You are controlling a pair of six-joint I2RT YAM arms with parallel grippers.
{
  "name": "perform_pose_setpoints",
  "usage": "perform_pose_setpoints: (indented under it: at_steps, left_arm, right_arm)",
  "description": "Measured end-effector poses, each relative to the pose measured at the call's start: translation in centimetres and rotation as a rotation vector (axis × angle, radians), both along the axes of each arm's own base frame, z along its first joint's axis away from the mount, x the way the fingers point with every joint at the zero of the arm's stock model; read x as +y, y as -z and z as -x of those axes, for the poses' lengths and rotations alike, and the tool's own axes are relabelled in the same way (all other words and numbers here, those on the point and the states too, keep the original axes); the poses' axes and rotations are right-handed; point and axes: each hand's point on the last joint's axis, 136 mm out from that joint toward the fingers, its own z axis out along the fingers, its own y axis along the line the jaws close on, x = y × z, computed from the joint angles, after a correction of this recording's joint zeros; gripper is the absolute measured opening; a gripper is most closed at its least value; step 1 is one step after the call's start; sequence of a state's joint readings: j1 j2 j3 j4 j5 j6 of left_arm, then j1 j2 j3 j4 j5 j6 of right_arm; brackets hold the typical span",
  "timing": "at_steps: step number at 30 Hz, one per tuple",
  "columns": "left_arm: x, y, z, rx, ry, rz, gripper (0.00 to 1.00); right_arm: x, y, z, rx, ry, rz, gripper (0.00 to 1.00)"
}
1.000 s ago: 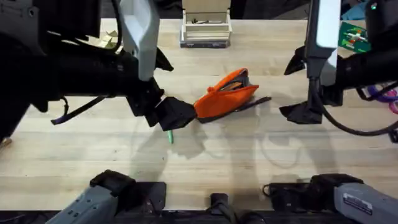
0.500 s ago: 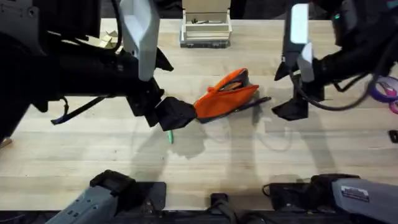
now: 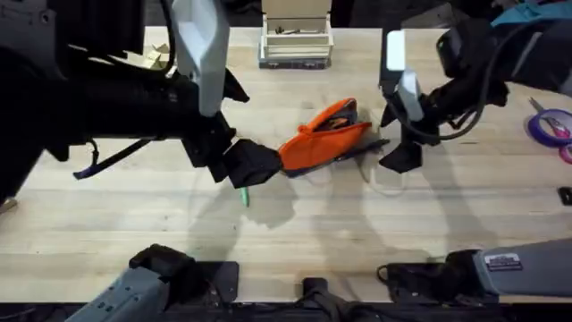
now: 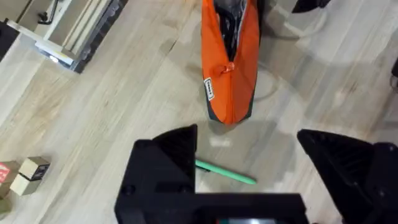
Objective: Unzip the bag, pick up the pens from the table one at a time and place them inside, then zip the bag closed.
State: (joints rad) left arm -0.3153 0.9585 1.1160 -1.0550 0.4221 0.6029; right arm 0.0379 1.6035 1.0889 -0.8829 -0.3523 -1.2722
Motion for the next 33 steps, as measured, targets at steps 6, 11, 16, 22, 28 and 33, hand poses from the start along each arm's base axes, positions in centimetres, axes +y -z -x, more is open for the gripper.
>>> perform_pose_setpoints:
  at_steps: [6, 11, 16, 22, 28, 33]
  left_arm:
    - [0.0, 0.0, 0.0, -0.001, 0.000, 0.000, 0.993]
    - [0.0, 0.0, 0.0, 0.000, 0.000, 0.000, 0.993]
    - [0.0, 0.0, 0.0, 0.000, 0.000, 0.000, 0.993]
    - [0.0, 0.0, 0.0, -0.001, 0.000, 0.000, 0.993]
    - [0.0, 0.0, 0.0, -0.001, 0.000, 0.000, 0.993]
    - [0.0, 0.0, 0.0, -0.001, 0.000, 0.000, 0.994]
  right_arm:
    - [1.4, 1.4, 0.6, 0.028, -0.096, 0.005, 0.997]
    - [2.2, 2.0, 0.7, 0.022, -0.165, 0.014, 0.996]
    - [1.8, 3.3, 0.8, 0.056, -0.178, 0.048, 0.993]
    - [1.6, 3.6, 0.5, 0.042, -0.191, 0.061, 0.852]
    - [1.3, 3.7, 0.3, 0.037, -0.190, 0.084, 0.697]
    - [0.8, 3.9, 0.2, 0.035, -0.184, 0.112, 0.291]
